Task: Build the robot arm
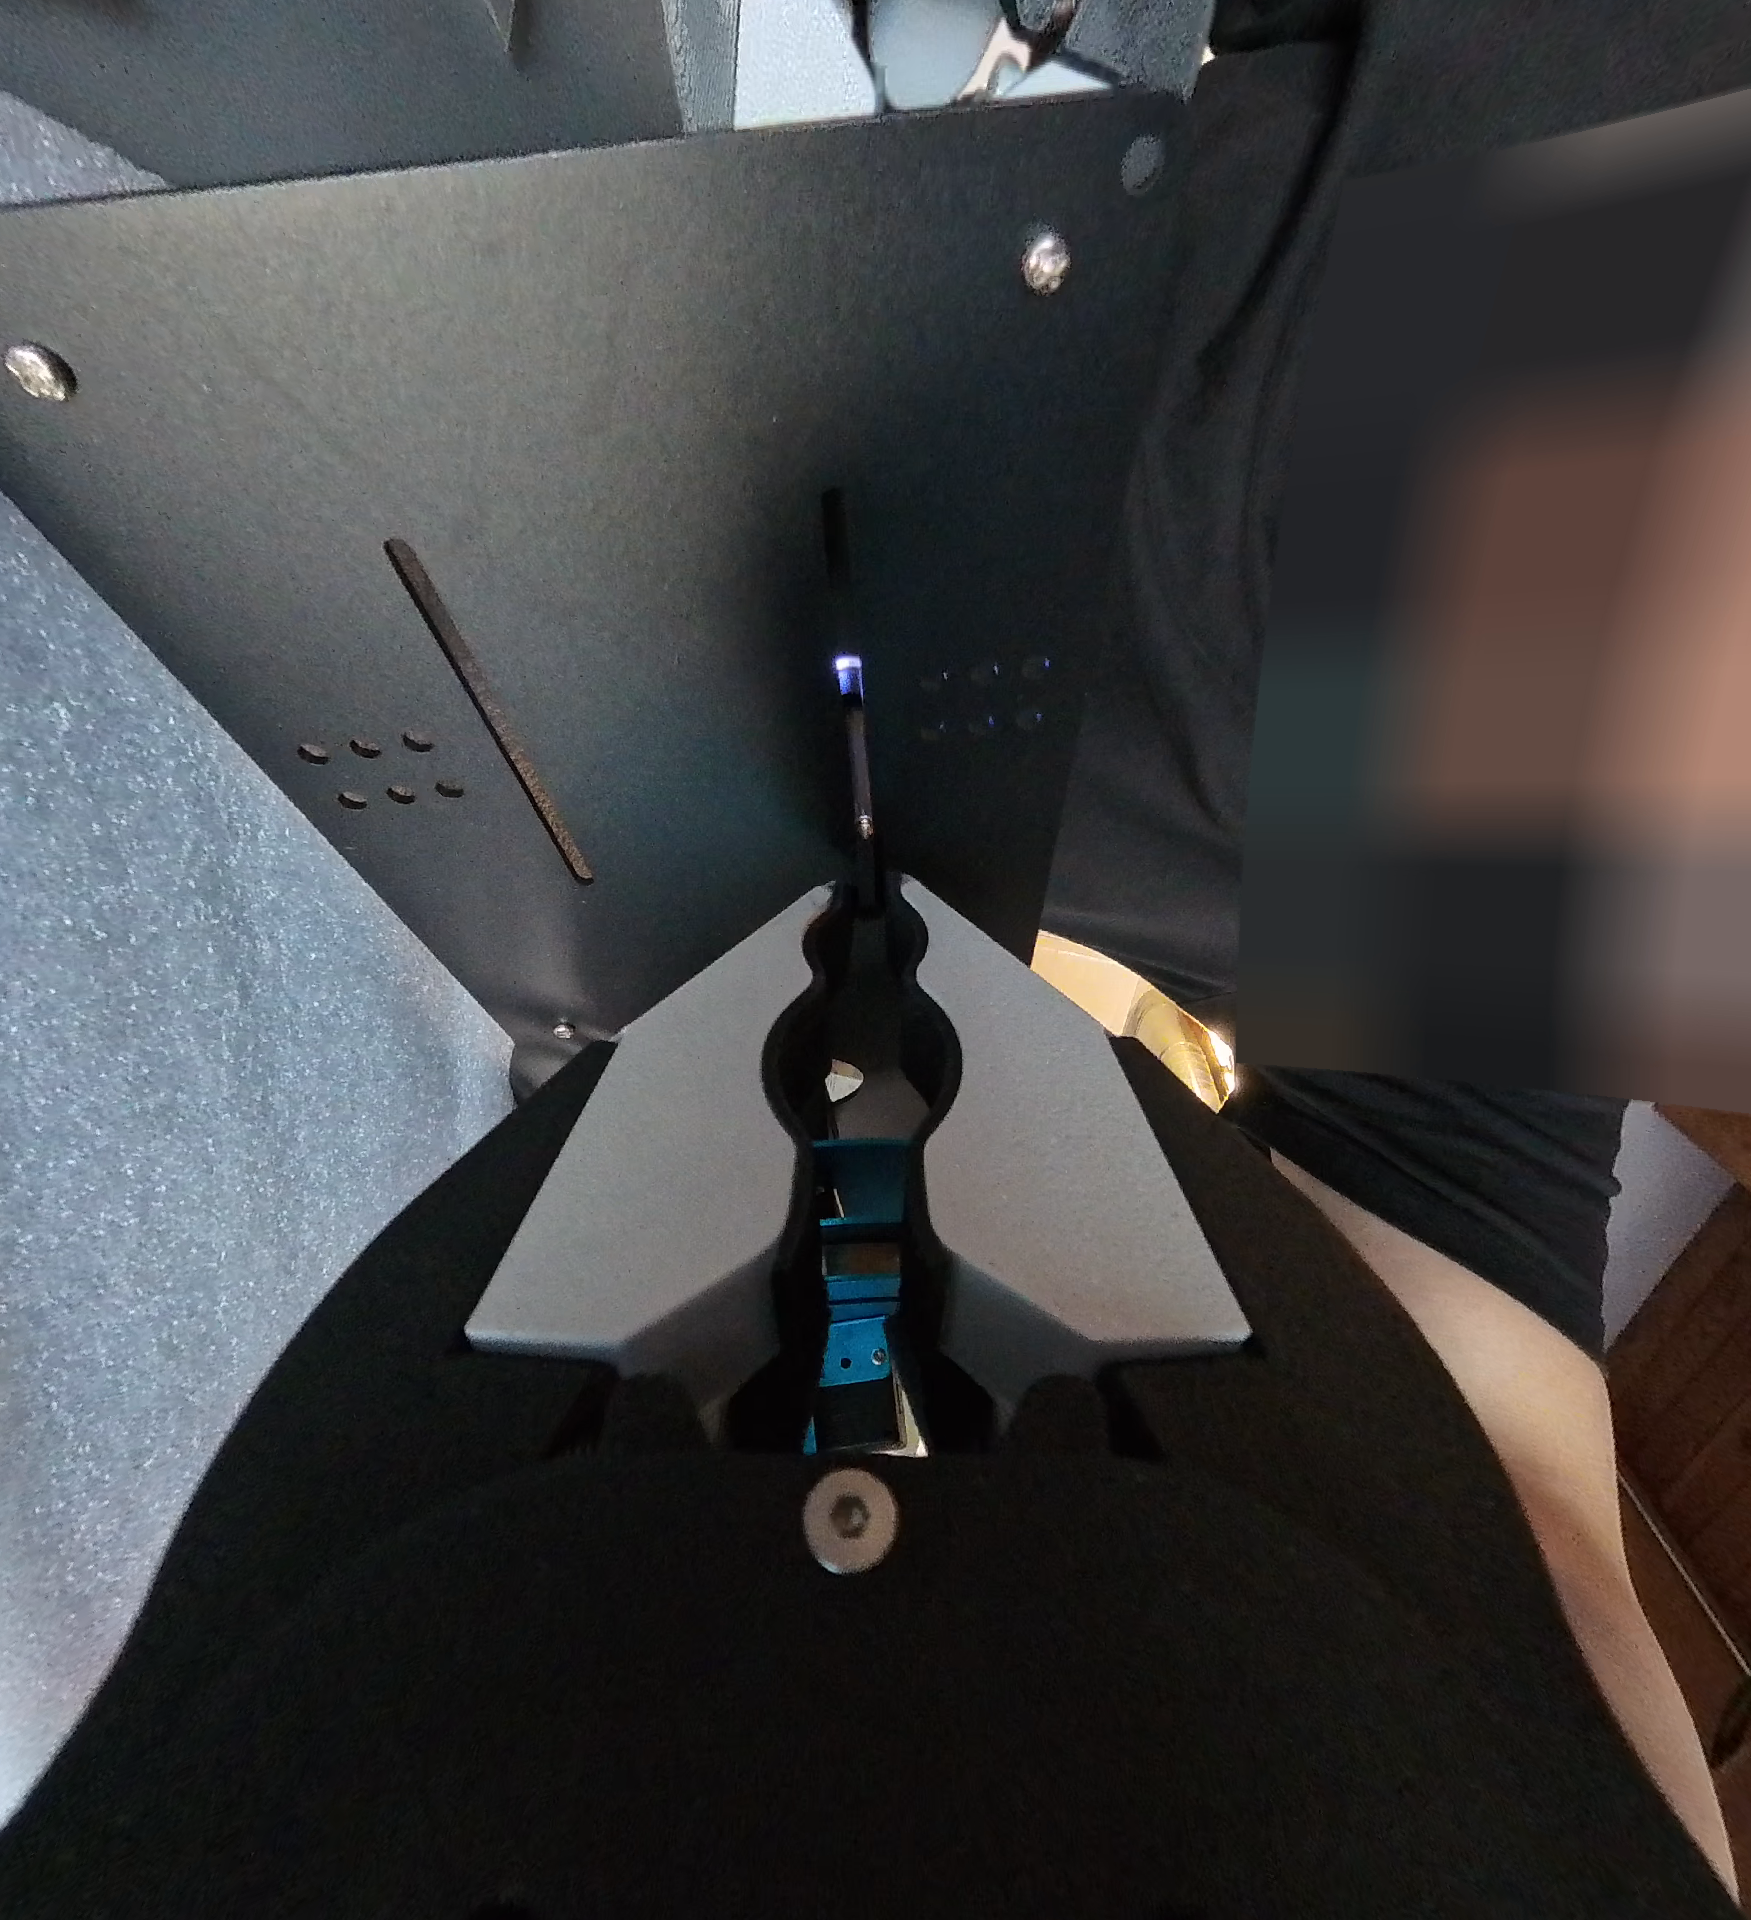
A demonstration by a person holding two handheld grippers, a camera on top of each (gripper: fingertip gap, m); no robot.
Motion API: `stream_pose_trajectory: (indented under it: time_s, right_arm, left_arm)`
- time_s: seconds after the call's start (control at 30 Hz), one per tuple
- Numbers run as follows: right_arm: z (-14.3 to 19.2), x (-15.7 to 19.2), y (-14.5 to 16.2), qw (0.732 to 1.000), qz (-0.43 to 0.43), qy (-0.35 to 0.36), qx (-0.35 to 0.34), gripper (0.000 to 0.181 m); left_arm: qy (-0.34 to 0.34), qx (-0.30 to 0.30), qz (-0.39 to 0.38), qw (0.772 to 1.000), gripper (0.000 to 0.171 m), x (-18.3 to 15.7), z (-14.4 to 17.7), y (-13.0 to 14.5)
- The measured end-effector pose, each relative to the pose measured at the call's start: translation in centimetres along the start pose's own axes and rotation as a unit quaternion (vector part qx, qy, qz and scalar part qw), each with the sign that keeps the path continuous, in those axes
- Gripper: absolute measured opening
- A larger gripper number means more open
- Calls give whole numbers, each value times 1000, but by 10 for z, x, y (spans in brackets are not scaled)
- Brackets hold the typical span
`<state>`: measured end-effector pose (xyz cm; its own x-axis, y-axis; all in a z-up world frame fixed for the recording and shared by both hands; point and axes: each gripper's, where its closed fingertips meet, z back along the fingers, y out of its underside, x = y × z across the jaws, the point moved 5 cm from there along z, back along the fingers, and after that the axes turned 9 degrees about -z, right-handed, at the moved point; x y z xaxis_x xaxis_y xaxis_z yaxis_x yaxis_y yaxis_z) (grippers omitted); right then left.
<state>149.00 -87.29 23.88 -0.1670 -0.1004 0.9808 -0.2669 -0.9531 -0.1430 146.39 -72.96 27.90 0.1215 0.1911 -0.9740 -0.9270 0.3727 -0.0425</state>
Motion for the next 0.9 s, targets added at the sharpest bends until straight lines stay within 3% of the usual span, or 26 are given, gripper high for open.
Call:
stream_pose_trajectory:
  time_s: [0.3,0.43,0.6,0.8,0.9]
  right_arm:
    - [6,3,-3,999,-22,-27,16,15]
    - [9,4,-4,990,-85,-104,37,15]
    - [7,-4,-4,981,-124,-142,38,16]
    - [3,-8,-3,981,-115,-156,29,16]
    - [1,-11,-3,989,-71,-128,5,16]
  left_arm:
    - [-1,2,2,1000,4,0,-1,1]
    - [-1,3,2,1000,4,0,-1,1]
    - [-1,3,1,1000,4,0,-1,0]
    - [4,4,5,1000,4,0,-1,2]
    - [7,7,6,1000,4,0,-3,4]
